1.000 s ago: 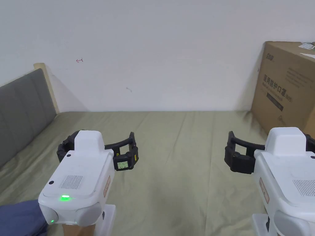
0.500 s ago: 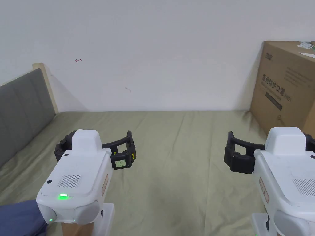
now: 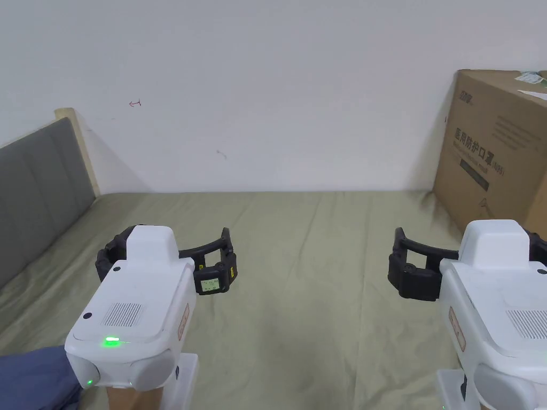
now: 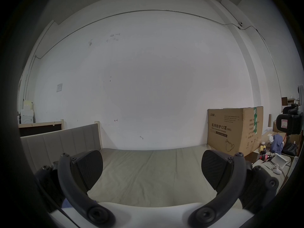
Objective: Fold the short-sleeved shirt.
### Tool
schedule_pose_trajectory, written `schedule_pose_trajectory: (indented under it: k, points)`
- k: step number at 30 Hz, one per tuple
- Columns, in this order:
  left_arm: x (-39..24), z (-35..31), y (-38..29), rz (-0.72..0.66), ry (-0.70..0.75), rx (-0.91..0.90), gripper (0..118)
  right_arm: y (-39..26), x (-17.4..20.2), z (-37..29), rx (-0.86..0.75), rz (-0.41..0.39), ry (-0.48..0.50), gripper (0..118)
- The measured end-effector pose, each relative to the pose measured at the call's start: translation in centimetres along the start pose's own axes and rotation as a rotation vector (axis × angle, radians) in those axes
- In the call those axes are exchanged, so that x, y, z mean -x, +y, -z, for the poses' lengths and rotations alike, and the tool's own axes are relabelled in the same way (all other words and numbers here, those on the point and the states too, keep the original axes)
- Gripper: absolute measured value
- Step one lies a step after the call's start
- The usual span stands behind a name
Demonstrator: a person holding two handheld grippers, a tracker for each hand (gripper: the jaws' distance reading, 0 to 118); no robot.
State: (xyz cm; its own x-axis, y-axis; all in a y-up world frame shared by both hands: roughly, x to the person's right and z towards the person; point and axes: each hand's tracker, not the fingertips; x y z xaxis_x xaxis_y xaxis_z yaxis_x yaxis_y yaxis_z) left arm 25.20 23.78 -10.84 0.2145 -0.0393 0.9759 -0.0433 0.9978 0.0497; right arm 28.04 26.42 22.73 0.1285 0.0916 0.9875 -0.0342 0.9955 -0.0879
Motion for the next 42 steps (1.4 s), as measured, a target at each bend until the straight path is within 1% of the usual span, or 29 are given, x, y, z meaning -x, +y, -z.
schedule_pose_trajectory:
  k: [28, 35, 38, 42]
  points:
    - [-0.05, -0.04, -0.28, 0.013, 0.006, -0.002, 118, -0.12, 0.29, 0.01, 0.007, -0.004, 0.007, 118]
    - [-0.06, 0.04, -0.45, 0.015, 0.014, 0.004, 118, -0.06, 0.50, 0.14, 0.038, -0.006, -0.004, 118]
    - [0.02, 0.07, -0.51, 0.012, 0.014, 0.006, 118, 0.26, 0.57, 0.25, 0.082, 0.027, -0.014, 118]
    - [0.15, 0.05, -0.64, 0.016, 0.013, 0.011, 118, 0.72, 0.50, 0.67, 0.229, 0.143, -0.064, 118]
